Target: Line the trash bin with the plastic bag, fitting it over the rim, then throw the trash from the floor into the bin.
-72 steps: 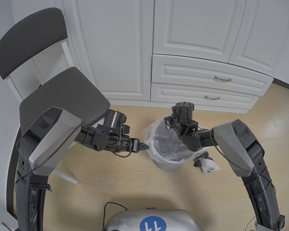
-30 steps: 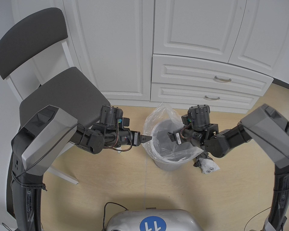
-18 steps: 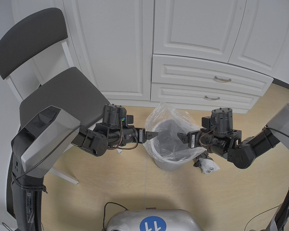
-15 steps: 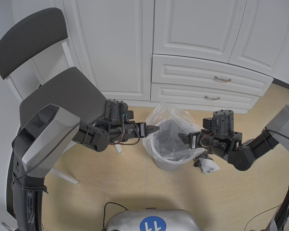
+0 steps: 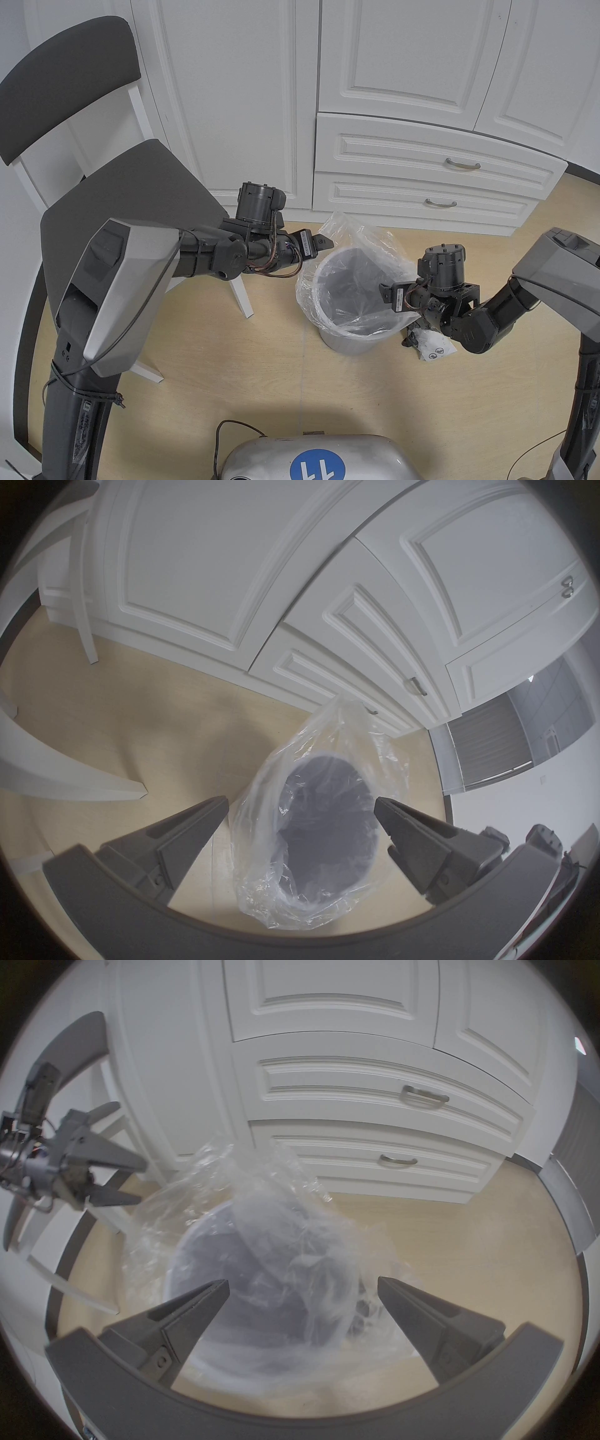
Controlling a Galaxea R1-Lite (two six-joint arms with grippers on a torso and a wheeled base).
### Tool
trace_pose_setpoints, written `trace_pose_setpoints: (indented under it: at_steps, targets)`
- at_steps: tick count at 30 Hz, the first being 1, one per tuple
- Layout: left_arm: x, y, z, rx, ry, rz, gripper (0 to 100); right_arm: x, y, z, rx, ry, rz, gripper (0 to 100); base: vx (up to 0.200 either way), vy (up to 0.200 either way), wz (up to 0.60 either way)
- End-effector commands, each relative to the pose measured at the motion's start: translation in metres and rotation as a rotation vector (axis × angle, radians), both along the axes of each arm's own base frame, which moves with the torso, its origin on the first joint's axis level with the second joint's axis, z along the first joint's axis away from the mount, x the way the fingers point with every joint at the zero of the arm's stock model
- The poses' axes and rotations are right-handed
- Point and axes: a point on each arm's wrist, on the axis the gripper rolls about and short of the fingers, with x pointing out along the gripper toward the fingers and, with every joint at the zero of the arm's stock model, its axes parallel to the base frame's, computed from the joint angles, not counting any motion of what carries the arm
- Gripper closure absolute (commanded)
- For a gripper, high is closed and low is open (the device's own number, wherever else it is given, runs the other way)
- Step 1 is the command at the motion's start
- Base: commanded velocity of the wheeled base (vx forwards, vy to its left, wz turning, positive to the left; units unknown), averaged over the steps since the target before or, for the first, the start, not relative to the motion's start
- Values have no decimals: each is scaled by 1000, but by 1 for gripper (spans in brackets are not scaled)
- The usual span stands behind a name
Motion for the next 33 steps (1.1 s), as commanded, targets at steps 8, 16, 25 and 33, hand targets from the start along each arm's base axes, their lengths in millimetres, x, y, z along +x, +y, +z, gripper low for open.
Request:
trace_pose_setpoints:
  at_steps: [8, 16, 25, 33]
  targets:
    - [4, -4, -17, 12, 34, 11, 0, 59, -33, -19, 18, -89, -201, 0, 0, 0, 0]
    - [-1, -17, -27, 28, 44, 1, 0, 73, -42, 7, 110, -177, -250, 0, 0, 0, 0]
    - [4, -14, -36, 33, 44, 17, 0, 88, -52, -1, 145, -192, -287, 0, 0, 0, 0]
    - [11, -6, -33, 13, 3, 42, 0, 106, -64, -3, 221, -230, -335, 0, 0, 0, 0]
